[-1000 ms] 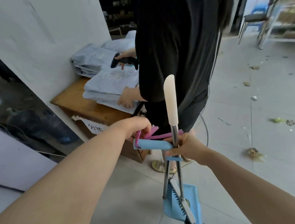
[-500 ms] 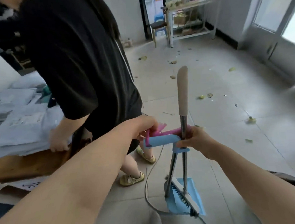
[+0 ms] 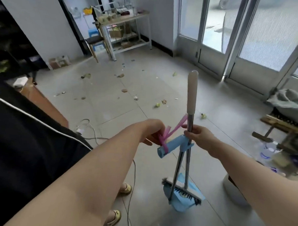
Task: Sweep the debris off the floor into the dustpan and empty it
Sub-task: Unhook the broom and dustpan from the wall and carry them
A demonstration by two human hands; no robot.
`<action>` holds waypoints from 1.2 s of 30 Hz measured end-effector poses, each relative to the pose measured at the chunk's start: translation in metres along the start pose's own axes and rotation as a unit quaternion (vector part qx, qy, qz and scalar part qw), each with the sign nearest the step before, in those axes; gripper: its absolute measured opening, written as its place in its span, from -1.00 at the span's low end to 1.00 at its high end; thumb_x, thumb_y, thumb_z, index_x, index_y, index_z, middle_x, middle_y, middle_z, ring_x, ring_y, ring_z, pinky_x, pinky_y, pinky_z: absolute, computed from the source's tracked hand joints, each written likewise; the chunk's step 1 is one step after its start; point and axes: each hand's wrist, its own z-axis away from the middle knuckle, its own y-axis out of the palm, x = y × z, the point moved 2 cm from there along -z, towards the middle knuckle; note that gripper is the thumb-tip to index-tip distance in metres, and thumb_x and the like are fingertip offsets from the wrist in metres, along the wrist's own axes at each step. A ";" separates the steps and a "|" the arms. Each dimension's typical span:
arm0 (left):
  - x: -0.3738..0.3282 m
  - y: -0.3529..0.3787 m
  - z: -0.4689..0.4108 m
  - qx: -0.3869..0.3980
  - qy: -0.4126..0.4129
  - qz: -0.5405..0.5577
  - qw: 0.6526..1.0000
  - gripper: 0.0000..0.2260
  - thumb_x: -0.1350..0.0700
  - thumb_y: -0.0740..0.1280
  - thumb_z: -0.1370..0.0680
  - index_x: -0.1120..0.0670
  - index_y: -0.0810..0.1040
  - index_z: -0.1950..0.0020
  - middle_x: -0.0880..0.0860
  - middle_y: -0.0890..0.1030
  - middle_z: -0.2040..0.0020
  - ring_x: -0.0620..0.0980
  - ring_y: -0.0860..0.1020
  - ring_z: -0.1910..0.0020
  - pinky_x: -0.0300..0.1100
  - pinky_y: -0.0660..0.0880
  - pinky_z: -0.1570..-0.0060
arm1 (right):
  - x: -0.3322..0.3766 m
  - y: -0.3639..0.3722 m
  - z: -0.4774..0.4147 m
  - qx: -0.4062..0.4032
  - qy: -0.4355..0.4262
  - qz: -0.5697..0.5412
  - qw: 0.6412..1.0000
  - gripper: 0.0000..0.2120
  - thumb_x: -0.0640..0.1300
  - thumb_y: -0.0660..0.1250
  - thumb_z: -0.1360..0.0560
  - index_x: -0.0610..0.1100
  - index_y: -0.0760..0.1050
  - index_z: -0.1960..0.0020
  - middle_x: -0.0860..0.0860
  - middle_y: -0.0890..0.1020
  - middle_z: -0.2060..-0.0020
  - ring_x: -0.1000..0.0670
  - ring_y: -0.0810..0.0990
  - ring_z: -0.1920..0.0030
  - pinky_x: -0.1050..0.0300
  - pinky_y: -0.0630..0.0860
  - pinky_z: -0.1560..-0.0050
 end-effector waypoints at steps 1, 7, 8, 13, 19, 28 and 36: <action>-0.004 -0.001 -0.008 0.012 0.009 0.005 1.000 -0.83 0.22 0.19 -0.48 0.17 0.56 0.20 0.05 0.65 0.33 -0.01 0.63 0.25 -0.07 0.50 -0.15 | 0.001 -0.003 -0.007 -0.027 0.006 -0.005 1.000 -0.72 -0.20 0.29 -0.61 -0.12 0.53 -0.31 -0.05 0.61 -0.04 0.00 0.55 -0.03 0.38 0.42 0.21; -0.024 0.005 -0.050 0.086 0.036 0.011 0.996 -0.83 0.18 0.21 -0.52 0.14 0.60 0.05 0.06 0.69 0.16 -0.02 0.66 0.15 -0.04 0.52 -0.16 | 0.004 -0.023 -0.048 -0.126 0.042 -0.008 0.991 -0.67 -0.23 0.27 -0.61 -0.14 0.49 -0.36 -0.04 0.57 -0.03 -0.03 0.50 -0.01 0.21 0.42 0.08; -0.030 0.006 -0.057 0.093 0.038 0.005 0.995 -0.83 0.18 0.21 -0.52 0.13 0.61 0.06 0.05 0.69 0.16 -0.03 0.67 0.15 -0.02 0.51 -0.19 | 0.005 -0.027 -0.057 -0.135 0.047 -0.006 0.990 -0.68 -0.22 0.27 -0.61 -0.14 0.49 -0.35 -0.02 0.56 0.02 -0.02 0.50 0.02 0.23 0.42 0.14; -0.070 0.014 -0.091 0.103 0.047 -0.035 0.993 -0.84 0.18 0.24 -0.54 0.13 0.62 0.04 0.02 0.69 0.19 -0.07 0.66 0.17 -0.03 0.52 -0.17 | 0.005 -0.053 -0.106 -0.143 0.063 0.015 0.988 -0.75 -0.23 0.24 -0.62 -0.19 0.50 -0.28 0.00 0.53 0.16 0.00 0.48 0.14 0.21 0.41 0.17; -0.120 0.018 -0.140 0.130 0.017 -0.039 0.991 -0.77 0.10 0.27 -0.56 0.14 0.64 -0.11 0.00 0.70 0.11 -0.06 0.65 0.09 0.00 0.49 -0.19 | -0.005 -0.098 -0.164 -0.095 0.070 0.050 0.992 -0.74 -0.25 0.25 -0.61 -0.17 0.50 -0.29 -0.03 0.54 0.04 -0.06 0.49 0.00 0.11 0.41 0.02; -0.170 0.031 -0.201 -0.021 -0.028 0.121 0.992 -0.74 0.06 0.23 -0.59 0.17 0.51 -0.20 0.06 0.66 0.11 0.02 0.62 0.17 -0.11 0.51 0.00 | -0.046 -0.132 -0.208 0.002 0.102 0.153 0.983 -0.71 -0.21 0.27 -0.58 -0.09 0.54 -0.28 -0.08 0.65 -0.09 -0.14 0.59 -0.10 -0.03 0.54 -0.15; -0.206 0.063 -0.219 0.070 -0.046 0.122 0.989 -0.72 -0.09 0.26 -0.57 0.14 0.50 0.08 0.08 0.52 0.23 -0.01 0.51 0.31 -0.08 0.57 0.11 | -0.058 -0.137 -0.216 0.014 0.073 0.210 0.975 -0.74 -0.08 0.35 -0.55 -0.04 0.57 -0.22 -0.04 0.65 -0.12 -0.08 0.58 -0.08 0.07 0.50 -0.04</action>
